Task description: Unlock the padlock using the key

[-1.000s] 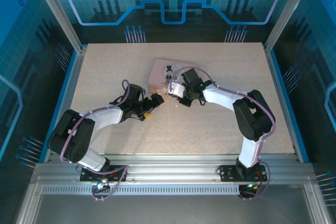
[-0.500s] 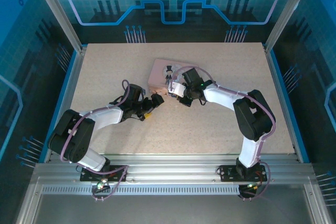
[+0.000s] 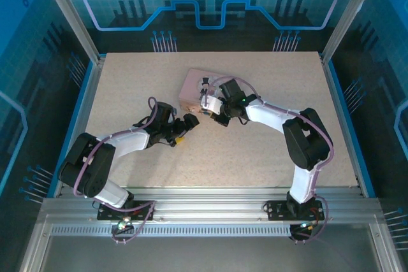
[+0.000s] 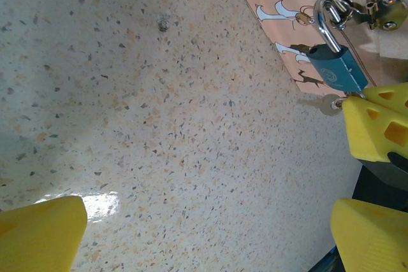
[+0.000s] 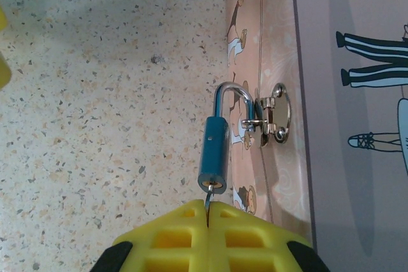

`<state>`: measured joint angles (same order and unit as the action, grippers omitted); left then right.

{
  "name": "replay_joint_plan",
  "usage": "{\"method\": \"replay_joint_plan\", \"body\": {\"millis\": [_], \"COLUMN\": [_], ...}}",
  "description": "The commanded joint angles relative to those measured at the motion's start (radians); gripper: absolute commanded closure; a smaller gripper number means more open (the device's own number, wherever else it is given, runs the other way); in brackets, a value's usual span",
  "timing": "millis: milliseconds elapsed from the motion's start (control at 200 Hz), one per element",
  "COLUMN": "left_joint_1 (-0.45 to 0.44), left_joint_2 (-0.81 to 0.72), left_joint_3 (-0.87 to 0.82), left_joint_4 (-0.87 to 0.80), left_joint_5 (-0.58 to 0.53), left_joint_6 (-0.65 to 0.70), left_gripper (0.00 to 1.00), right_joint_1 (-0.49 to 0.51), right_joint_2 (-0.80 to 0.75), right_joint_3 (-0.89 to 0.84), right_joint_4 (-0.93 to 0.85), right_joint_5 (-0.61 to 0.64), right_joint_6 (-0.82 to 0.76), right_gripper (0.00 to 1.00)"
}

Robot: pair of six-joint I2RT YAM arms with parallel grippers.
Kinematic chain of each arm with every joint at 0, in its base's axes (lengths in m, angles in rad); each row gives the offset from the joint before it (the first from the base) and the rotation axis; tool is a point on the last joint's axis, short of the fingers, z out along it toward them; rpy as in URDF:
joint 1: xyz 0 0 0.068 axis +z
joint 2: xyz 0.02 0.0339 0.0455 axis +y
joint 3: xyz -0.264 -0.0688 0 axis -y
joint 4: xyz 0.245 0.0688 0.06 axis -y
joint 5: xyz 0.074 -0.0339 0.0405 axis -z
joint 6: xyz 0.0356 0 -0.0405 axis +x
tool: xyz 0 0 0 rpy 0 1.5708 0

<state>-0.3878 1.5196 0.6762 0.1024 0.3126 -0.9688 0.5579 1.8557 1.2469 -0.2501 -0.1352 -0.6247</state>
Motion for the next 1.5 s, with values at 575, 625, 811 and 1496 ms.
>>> {"method": "replay_joint_plan", "body": {"millis": [575,625,811,1496], "left_joint_1": [0.009,0.009,0.009,0.085], "left_joint_2": [0.005,0.004,-0.009,-0.282], "left_joint_3": [-0.01,-0.011,-0.014,-0.052], "left_joint_4": [0.023,0.022,0.014,-0.18], "left_joint_5": [0.031,0.028,0.019,-0.073], "left_joint_6": [-0.008,-0.01,-0.012,0.083], "left_gripper": [0.01,0.01,0.01,0.01], "right_joint_1": [0.01,0.014,0.035,0.13], "right_joint_2": [0.009,0.035,0.106,-0.188], "right_joint_3": [0.006,0.045,0.132,-0.111], "right_joint_4": [0.027,0.013,-0.023,0.06], "right_joint_5": [-0.026,-0.037,-0.05,0.037], "right_joint_6": [-0.017,-0.029,-0.067,0.071], "right_gripper": [1.0,1.0,1.0,1.0]}}
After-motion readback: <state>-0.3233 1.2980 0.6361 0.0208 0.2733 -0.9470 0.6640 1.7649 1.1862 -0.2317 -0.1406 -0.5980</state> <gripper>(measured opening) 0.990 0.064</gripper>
